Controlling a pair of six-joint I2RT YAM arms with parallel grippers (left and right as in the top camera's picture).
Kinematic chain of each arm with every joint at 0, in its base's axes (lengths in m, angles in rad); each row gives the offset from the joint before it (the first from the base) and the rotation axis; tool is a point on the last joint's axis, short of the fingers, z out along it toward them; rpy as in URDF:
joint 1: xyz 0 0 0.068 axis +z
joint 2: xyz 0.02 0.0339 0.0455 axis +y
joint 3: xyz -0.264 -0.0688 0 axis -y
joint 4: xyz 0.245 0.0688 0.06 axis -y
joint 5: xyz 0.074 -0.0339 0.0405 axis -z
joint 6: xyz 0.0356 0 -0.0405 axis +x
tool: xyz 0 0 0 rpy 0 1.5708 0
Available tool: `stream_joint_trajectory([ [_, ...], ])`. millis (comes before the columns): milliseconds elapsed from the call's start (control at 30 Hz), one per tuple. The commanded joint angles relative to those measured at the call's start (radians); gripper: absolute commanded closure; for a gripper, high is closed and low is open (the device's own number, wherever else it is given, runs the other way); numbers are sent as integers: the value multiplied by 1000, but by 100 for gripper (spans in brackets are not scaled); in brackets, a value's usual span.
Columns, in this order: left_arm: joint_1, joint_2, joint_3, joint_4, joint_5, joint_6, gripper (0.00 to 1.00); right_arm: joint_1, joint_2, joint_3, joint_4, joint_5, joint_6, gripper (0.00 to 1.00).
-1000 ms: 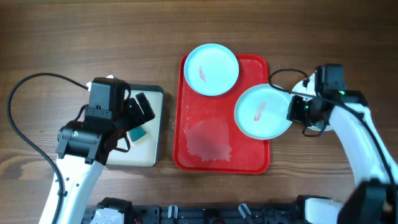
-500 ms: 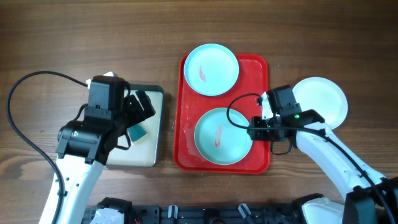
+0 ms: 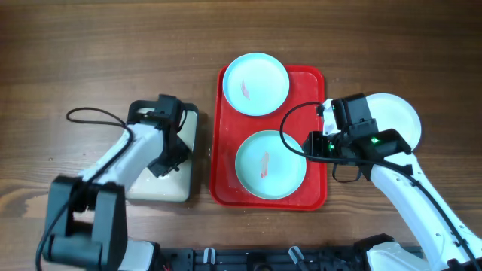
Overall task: Clean dirty plates on tray and stack at the side
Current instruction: 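Drag the light-blue plate to the tray center with the right gripper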
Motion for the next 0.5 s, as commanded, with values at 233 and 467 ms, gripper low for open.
stream_joint_trajectory([
  [233, 7, -171, 69, -93, 28, 209, 26, 3, -11, 17, -16, -12, 8, 68],
  [467, 127, -119, -37, 121, -92, 218, 51, 3, -11, 17, -15, -12, 9, 68],
])
